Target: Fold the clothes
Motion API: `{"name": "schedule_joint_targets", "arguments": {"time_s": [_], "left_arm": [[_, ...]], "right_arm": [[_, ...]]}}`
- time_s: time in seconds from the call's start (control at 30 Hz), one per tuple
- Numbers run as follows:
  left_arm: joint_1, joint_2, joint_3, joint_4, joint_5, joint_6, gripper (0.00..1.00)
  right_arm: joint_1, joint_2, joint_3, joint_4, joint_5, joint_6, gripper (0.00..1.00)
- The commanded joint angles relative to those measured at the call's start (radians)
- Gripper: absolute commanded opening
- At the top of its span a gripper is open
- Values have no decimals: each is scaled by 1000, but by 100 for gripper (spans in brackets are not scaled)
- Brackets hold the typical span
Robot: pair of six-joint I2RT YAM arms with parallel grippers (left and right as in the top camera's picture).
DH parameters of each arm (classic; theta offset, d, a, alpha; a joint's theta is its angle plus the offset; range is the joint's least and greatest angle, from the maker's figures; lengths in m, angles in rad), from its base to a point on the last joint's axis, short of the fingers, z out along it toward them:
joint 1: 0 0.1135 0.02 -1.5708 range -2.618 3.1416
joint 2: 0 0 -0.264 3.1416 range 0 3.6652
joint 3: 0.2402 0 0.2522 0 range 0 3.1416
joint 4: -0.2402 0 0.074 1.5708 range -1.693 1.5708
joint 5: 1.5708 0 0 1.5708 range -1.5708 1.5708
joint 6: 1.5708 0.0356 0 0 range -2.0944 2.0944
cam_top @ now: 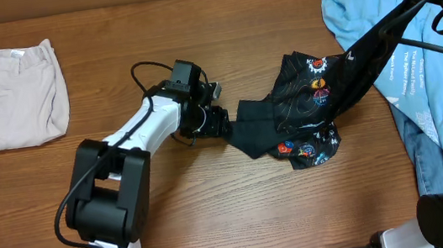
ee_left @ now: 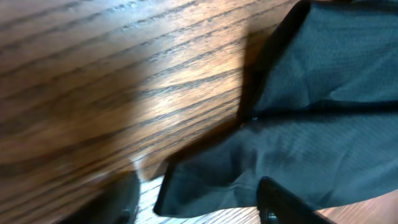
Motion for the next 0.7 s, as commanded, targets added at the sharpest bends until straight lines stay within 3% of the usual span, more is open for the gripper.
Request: {"name": "schedule_joint_targets", "arguments": {"time_s": [0.0, 0.1, 0.37, 0.67], "left_arm": [[-23, 38, 2, -3, 21, 1, 33], [-26, 38, 2, -5, 21, 1, 4], [30, -56, 58, -110, 21, 18, 4], [323, -393, 455, -351, 39, 54, 4]], "right_arm": [[-8, -20, 11, 9, 17, -3, 4], [-8, -20, 12, 8, 17, -3, 4], [-8, -20, 11, 8, 17, -2, 4], [-28, -20, 11, -45, 18, 113, 4]]}}
